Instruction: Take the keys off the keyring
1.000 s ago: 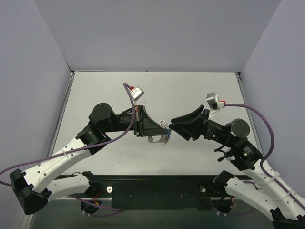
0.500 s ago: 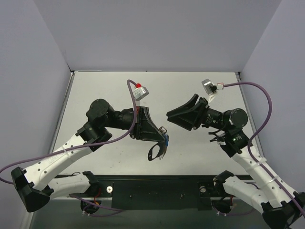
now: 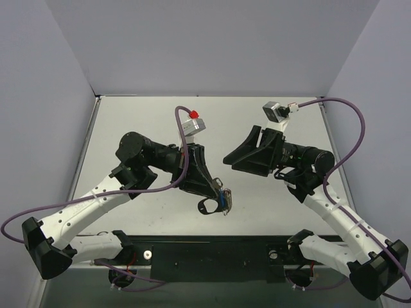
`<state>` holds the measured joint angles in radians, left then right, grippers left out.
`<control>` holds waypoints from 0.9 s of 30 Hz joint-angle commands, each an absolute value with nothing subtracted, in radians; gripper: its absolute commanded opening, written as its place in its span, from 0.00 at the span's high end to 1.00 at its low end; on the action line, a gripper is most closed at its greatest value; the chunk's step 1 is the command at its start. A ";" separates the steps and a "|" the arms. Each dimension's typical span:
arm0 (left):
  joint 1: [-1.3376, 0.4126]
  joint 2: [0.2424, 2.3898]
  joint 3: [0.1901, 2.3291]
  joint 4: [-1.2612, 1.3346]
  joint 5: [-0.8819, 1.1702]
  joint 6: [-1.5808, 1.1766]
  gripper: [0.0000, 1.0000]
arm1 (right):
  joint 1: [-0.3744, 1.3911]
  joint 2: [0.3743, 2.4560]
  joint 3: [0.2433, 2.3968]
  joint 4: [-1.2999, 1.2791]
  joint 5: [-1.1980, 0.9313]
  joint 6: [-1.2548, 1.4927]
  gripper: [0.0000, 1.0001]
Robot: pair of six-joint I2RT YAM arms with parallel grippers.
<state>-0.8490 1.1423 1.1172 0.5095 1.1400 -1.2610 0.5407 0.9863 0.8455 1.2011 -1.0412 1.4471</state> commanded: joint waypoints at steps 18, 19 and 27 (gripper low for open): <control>-0.844 1.201 1.209 0.652 1.173 -1.296 1.00 | 0.675 0.905 0.850 0.838 -1.086 1.005 0.63; -0.844 1.203 1.207 0.656 1.175 -1.299 1.00 | 0.676 0.907 0.850 0.841 -1.086 1.008 0.63; -0.842 1.206 1.210 0.666 1.173 -1.299 1.00 | 0.676 0.907 0.864 0.865 -1.086 1.025 0.63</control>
